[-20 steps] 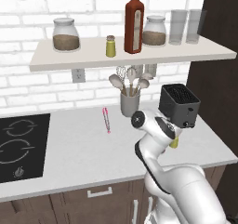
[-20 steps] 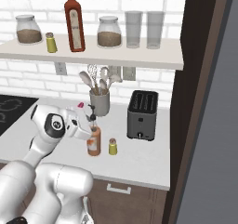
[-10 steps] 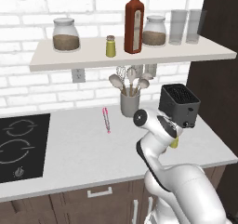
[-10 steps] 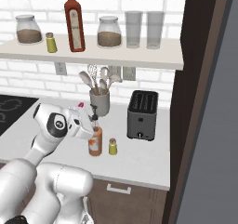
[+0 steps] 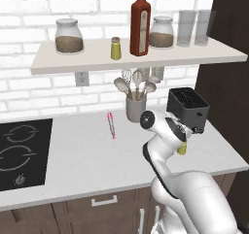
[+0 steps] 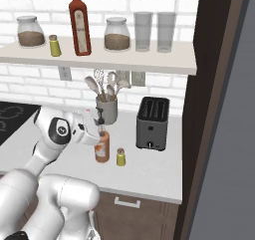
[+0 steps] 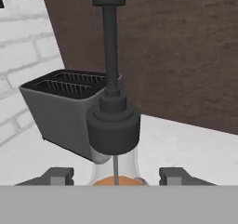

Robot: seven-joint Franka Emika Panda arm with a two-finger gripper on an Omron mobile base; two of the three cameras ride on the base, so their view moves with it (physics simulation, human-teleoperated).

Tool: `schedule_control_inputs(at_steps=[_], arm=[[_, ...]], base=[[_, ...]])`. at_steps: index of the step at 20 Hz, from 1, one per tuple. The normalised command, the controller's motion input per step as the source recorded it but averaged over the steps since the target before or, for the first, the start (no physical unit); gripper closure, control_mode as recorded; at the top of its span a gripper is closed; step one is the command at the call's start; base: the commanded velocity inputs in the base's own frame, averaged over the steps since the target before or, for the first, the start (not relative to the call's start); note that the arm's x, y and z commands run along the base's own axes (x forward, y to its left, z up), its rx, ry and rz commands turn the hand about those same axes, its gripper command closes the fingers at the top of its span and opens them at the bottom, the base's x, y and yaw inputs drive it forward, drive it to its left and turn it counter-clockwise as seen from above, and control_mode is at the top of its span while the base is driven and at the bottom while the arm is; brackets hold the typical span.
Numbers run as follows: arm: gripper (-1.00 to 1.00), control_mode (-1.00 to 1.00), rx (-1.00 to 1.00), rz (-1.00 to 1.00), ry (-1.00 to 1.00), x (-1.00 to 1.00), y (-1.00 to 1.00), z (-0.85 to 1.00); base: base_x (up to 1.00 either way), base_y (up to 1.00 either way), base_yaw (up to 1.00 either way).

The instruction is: Put the shaker and condiment bottle from the counter next to their counterparts in the cabinet.

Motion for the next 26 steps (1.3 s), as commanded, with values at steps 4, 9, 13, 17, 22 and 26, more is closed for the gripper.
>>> schedule_control_inputs(at_steps=[4,9,13,17,22,26], arm=[[1.00,-1.00,0.00,0.02,-0.05,0.00,0.00,0.57],[1.00,-1.00,0.00,0.02,-0.02,0.00,0.00,0.58],[1.00,-1.00,0.00,0.04,-0.02,0.00,0.00,0.58],[1.00,-1.00,0.00,0.06,-0.02,-0.02,0.00,0.52],[1.00,-1.00,-0.01,0.10,-0.04,-0.30,0.07,0.32],[1.00,-1.00,-0.04,0.13,-0.08,-0.57,0.09,0.09]], base=[[0.00,0.00,0.00],[0.00,0.00,0.00],[0.00,0.00,0.00],[0.00,0.00,0.00],[0.00,0.00,0.00],[0.00,0.00,0.00]])
